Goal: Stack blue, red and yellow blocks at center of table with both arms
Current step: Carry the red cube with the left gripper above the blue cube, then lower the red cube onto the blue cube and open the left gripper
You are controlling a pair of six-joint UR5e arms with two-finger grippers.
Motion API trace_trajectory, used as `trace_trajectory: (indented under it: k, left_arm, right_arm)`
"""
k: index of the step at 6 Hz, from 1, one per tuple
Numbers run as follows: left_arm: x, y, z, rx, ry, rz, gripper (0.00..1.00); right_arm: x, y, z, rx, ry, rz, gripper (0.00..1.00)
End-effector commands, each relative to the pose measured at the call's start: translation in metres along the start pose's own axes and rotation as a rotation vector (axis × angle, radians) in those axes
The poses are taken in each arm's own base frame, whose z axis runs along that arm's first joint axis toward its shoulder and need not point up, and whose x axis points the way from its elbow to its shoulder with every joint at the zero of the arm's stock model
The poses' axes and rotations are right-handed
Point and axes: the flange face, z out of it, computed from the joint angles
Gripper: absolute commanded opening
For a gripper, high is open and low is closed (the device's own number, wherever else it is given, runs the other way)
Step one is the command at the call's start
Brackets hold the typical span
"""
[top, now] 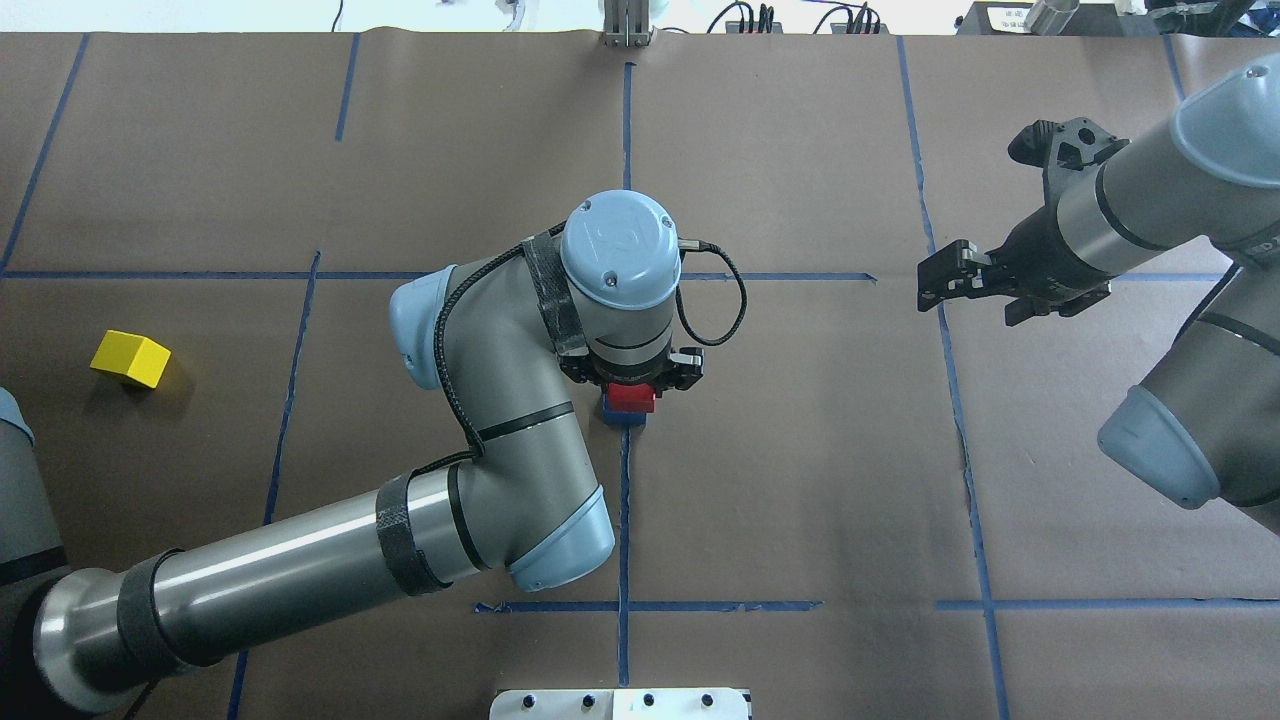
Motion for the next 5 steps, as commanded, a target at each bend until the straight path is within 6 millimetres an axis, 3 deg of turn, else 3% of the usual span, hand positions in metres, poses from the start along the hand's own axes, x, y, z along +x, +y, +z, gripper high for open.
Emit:
trace_trajectory:
  k: [1,3,5]
  left_arm:
    - [-0.006,-0.003,0.004,0.04,-0.027,-0.001,0.03]
    - [-0.014,-0.002,0.01,0.036,-0.035,-0.005,0.09]
    - [-0.009,0.001,-0.004,0.043,-0.012,-0.003,0.08]
  right_arm:
    - [0.0,0.0,-0.001,0.002,0.0,0.002,1.0]
    - [0.0,0.0,-0.001,0.002,0.0,0.002,1.0]
    - [-0.002,-0.001,-0.002,0.004,-0.005,0.0,1.0]
